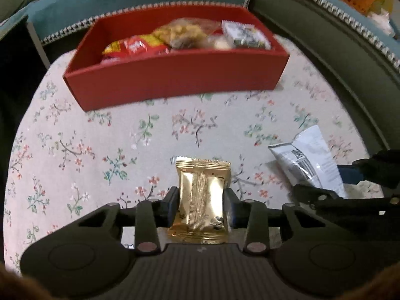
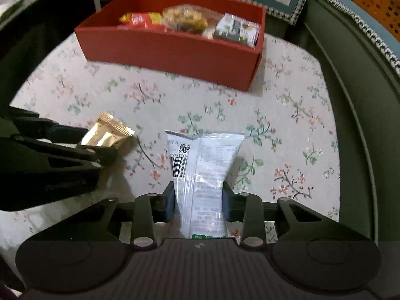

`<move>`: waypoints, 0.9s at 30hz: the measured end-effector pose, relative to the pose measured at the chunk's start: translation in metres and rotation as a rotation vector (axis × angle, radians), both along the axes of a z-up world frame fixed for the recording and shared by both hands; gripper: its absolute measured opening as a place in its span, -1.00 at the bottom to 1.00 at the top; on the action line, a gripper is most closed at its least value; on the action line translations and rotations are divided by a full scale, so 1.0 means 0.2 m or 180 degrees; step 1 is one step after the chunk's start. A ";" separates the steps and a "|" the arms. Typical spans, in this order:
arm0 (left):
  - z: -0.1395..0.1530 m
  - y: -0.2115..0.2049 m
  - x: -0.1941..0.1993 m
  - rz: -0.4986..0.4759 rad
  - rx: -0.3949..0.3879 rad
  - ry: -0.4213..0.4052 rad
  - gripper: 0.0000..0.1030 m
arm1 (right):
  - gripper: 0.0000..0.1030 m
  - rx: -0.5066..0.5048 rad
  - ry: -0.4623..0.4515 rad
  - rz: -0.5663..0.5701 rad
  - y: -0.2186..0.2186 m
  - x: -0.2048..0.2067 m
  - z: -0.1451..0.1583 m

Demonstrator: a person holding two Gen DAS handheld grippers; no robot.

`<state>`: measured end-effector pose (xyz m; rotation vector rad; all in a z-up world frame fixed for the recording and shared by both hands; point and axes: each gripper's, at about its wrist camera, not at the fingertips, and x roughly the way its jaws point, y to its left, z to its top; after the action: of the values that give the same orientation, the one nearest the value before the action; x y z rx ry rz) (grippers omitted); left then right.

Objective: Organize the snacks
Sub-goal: 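Lift both held snacks and carry them over the red tray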

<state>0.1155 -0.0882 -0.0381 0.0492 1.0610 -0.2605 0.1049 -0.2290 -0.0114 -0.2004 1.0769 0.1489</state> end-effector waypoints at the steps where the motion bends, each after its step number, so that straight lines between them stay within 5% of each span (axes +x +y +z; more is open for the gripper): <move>1: 0.02 0.00 0.00 0.0012 -0.0020 -0.0038 0.15 | -0.17 0.0013 -0.0042 -0.0006 0.00 0.00 0.02; 14: 0.20 0.06 0.08 0.0203 -0.0243 -0.0358 0.15 | -0.17 0.0150 -0.0417 -0.0054 0.03 0.10 0.19; 27: 0.23 0.08 0.10 0.0291 -0.0194 -0.0464 0.15 | -0.17 0.0136 -0.0518 -0.0007 0.08 0.15 0.22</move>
<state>0.1365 -0.0724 0.0070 -0.0348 0.9073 -0.2033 0.1355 -0.2131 0.0336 -0.1698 0.9114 0.1509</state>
